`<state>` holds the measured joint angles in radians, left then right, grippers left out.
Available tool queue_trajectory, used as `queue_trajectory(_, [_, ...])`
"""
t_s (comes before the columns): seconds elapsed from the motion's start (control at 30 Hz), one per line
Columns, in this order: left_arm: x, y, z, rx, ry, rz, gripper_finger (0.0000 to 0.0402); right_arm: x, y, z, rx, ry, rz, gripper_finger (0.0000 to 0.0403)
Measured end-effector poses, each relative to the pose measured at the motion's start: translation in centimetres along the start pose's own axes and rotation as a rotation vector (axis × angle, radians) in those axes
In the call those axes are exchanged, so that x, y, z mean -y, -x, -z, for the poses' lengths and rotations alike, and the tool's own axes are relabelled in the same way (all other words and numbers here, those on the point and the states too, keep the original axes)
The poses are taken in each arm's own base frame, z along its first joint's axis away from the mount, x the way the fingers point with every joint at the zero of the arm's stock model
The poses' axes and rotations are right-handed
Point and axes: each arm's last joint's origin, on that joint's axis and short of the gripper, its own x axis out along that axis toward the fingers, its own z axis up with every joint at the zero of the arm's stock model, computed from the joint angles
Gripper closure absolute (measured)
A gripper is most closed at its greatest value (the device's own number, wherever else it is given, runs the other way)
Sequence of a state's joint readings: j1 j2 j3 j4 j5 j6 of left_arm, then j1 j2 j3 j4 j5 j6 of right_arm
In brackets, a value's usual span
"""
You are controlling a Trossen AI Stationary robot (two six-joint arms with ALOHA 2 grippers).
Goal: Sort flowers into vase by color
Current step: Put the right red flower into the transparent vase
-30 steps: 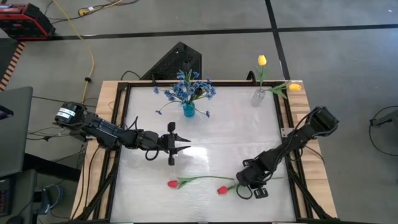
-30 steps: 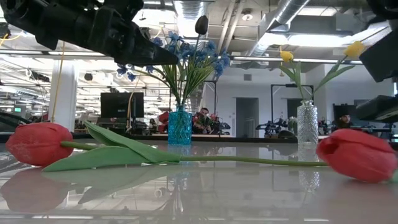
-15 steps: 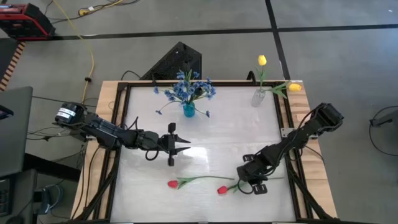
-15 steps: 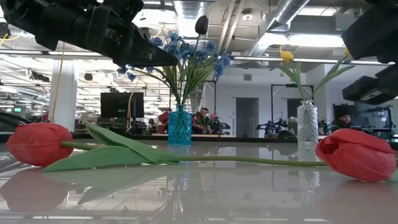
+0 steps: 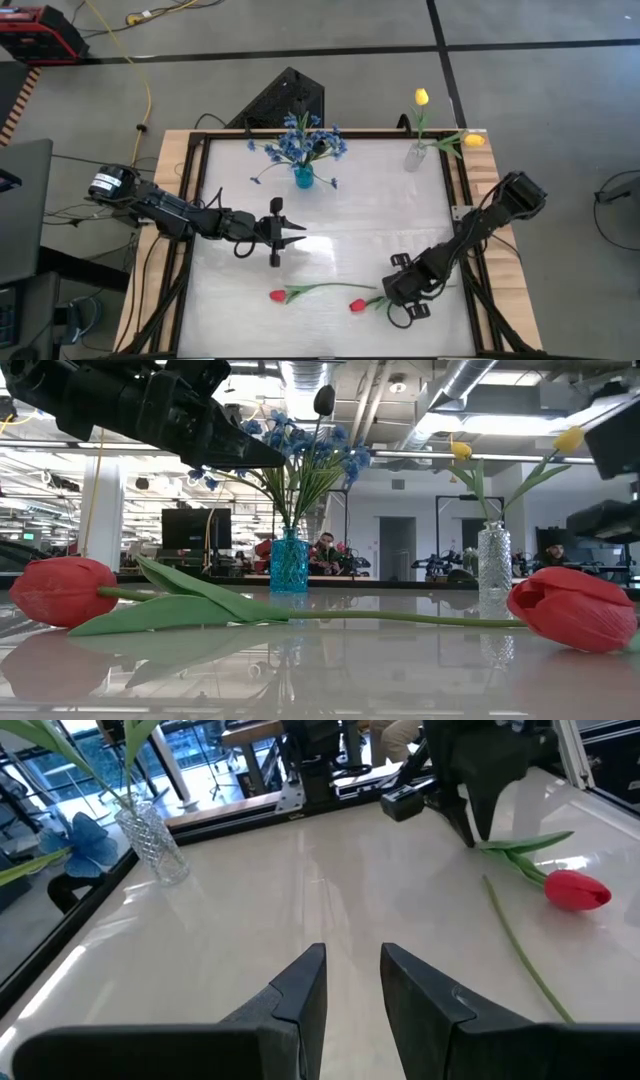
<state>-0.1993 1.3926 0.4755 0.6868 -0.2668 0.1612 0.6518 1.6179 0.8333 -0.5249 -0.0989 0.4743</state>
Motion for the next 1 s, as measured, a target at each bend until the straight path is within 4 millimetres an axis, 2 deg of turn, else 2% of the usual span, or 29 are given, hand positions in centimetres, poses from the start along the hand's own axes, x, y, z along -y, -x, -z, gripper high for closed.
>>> queue_trajectory(0.17, [0.0,0.0,0.0,0.000,0.000,0.000,0.0315,-0.5,-2.1,0.4,-0.058,-0.016,0.061,0.0295])
queue_trajectory(0.3, [0.0,0.0,0.0,0.003,0.001,0.000,0.0315,-0.5,-2.5,0.3,-0.051,-0.046,0.108,0.0295])
queue_trajectory(0.43, [0.0,0.0,0.0,0.003,0.006,0.000,0.0315,-0.4,-1.7,0.5,-0.026,-0.041,0.143,0.0315])
queue_trajectory(0.6, [0.0,0.0,0.0,0.002,0.009,0.000,0.0315,-0.4,-0.5,0.3,0.015,-0.020,0.142,0.0384])
queue_trajectory(0.67, [0.0,0.0,0.0,0.002,0.009,0.000,0.0315,-0.5,0.0,0.2,0.047,-0.016,0.127,0.0387])
queue_trajectory(0.77, [0.0,0.0,0.0,0.001,0.009,0.000,0.0315,-0.7,1.6,0.2,0.109,0.028,0.100,0.0385])
queue_trajectory(0.9, [0.0,0.0,0.0,0.001,0.009,0.000,0.0315,-0.9,5.5,0.1,0.281,0.102,0.081,0.0387])
queue_trajectory(1.0, [0.0,0.0,0.0,0.000,0.008,0.000,0.0315,-0.7,9.1,0.0,0.555,0.098,0.210,0.0387])
